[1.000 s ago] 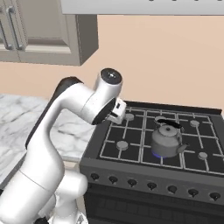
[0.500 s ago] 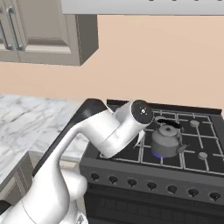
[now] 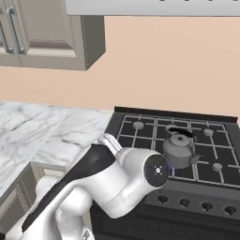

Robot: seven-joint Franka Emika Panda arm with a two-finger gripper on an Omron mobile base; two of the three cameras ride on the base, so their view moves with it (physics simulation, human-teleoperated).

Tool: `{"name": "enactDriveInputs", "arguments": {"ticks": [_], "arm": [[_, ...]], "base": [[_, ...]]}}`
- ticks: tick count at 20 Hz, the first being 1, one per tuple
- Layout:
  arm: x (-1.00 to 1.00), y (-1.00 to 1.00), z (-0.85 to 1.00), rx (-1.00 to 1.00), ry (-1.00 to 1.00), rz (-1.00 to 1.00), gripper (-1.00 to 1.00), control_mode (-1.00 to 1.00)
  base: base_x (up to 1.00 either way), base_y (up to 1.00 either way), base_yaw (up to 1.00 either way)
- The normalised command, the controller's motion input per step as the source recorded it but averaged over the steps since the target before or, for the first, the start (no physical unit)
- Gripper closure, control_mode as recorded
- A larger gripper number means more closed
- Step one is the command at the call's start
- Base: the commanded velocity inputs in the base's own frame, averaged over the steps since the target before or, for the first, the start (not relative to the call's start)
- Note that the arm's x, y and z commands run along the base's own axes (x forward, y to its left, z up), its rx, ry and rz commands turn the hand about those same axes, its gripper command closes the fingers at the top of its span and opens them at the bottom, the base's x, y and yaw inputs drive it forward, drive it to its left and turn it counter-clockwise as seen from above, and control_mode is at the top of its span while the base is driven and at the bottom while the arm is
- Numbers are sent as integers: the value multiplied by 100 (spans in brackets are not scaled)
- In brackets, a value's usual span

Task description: The kettle is done boiling. Turn off the stove, then wait for 300 timesteps before moving the kettle to the dining table.

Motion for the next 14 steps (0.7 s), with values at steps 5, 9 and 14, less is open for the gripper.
{"name": "enactDriveInputs", "arguments": {"ticks": [5,9,14], "arm": [[-55,-23,-15,15,-5,-10,-100,-100],[-40,-39,-4,8,-12,-13,-100,-100],[-26,-43,-14,11,-8,-13,-100,-100]], "base": [[0,0,0],[0,0,0],[0,0,0]]}}
